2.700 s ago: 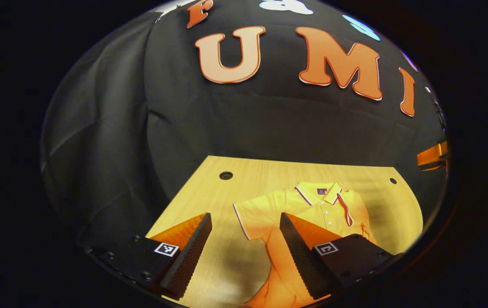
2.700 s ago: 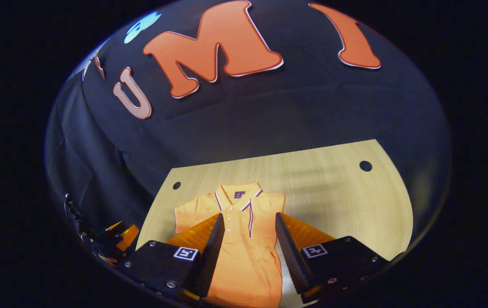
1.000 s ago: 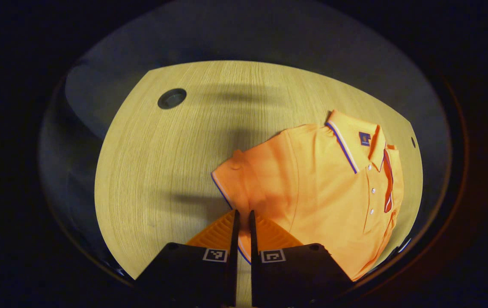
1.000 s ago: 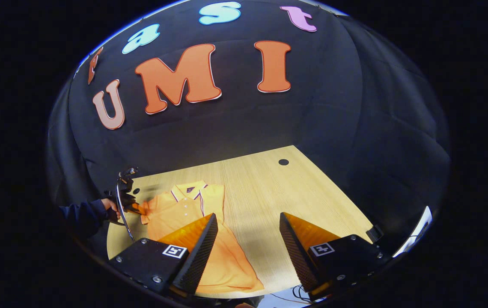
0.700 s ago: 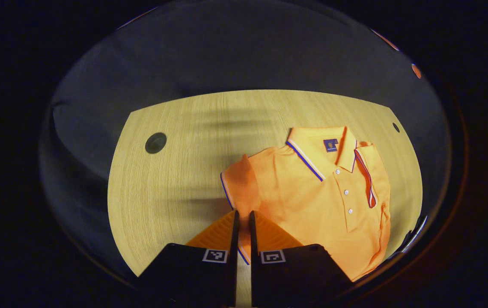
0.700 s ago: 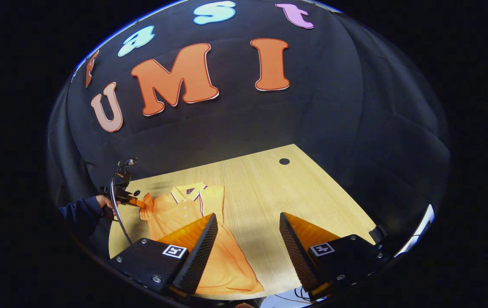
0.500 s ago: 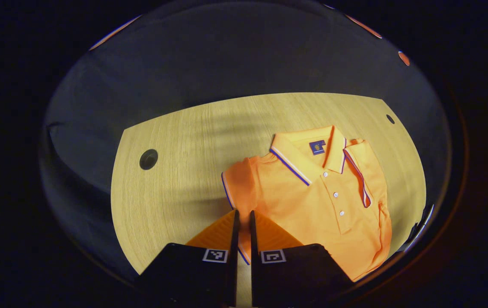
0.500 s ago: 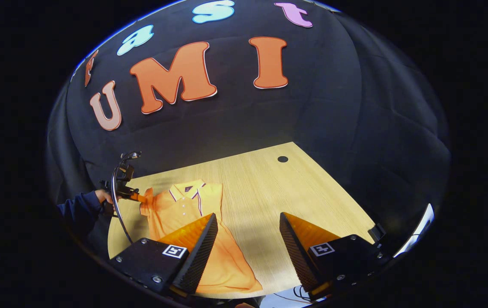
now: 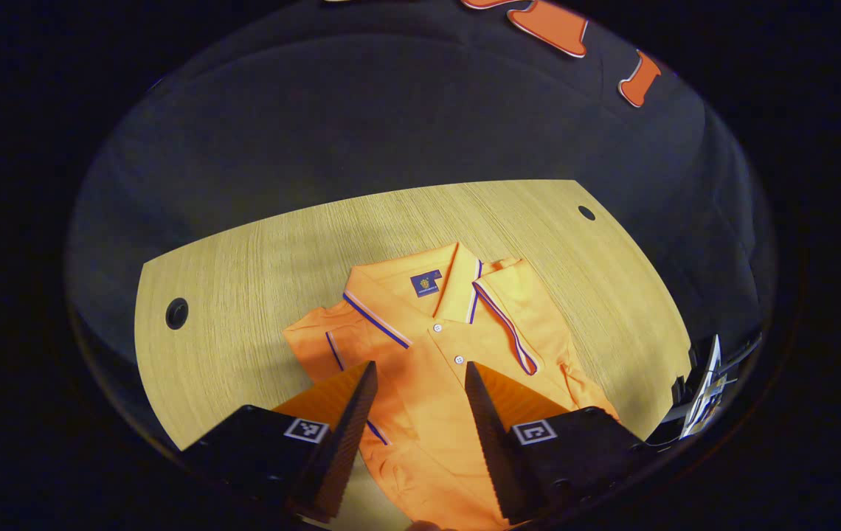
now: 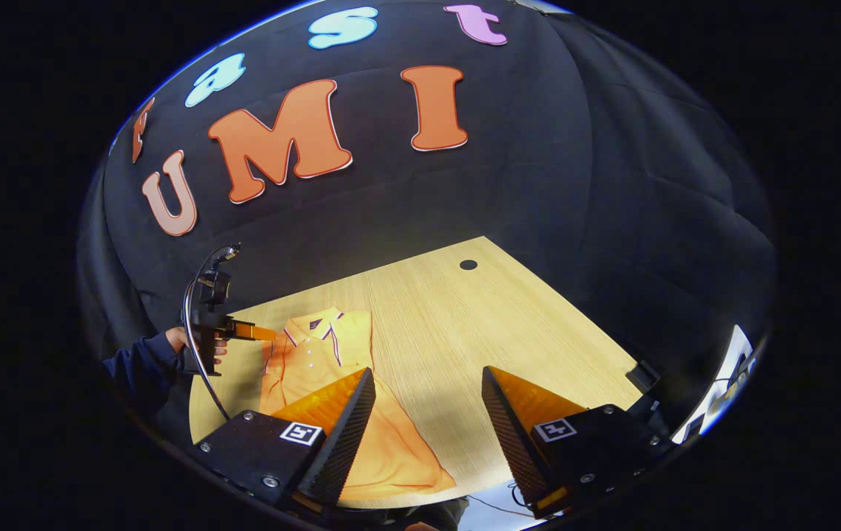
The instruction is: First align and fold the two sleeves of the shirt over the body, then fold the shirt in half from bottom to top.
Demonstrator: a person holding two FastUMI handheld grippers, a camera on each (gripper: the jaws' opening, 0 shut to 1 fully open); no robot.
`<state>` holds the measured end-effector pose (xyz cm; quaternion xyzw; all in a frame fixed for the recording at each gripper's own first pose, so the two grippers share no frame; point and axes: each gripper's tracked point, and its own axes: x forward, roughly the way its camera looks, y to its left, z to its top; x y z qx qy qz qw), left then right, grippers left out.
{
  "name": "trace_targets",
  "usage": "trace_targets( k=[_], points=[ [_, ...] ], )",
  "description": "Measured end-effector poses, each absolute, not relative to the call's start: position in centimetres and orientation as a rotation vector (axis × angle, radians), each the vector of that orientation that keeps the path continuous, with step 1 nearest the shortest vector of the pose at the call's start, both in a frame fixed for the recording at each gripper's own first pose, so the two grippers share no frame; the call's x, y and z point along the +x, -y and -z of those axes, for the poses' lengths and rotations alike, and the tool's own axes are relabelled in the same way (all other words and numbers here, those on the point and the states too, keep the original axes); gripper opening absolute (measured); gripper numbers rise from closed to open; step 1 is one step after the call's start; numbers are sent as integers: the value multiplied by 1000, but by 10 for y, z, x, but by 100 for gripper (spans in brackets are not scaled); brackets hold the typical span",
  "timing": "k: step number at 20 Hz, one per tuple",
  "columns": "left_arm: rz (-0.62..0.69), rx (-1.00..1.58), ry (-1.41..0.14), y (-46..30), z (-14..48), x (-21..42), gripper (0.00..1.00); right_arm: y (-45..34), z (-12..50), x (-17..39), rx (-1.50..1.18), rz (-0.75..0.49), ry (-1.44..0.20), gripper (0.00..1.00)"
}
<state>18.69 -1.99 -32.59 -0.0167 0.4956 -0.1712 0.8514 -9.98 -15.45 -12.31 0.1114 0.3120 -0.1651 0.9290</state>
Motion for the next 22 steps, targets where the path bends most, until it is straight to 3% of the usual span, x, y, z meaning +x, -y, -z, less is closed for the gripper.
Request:
trace_targets(
  k=[2,7,16,19,22],
  points=[
    [354,-49,-1011,17,315,179,89,151,124,-105,240,359,-628,89],
    [314,-53,-837,3,267,156,98,137,127,-102,196,343,-569,89],
    [134,-38,-505,-20,157,69,99,107,107,-76,28,135,-383,91],
    [80,-32,-297,-27,118,41,98,96,104,-76,-12,54,-307,91],
    [14,17,-184,-31,91,3,98,83,93,-74,-45,-34,-185,90]
  ],
)
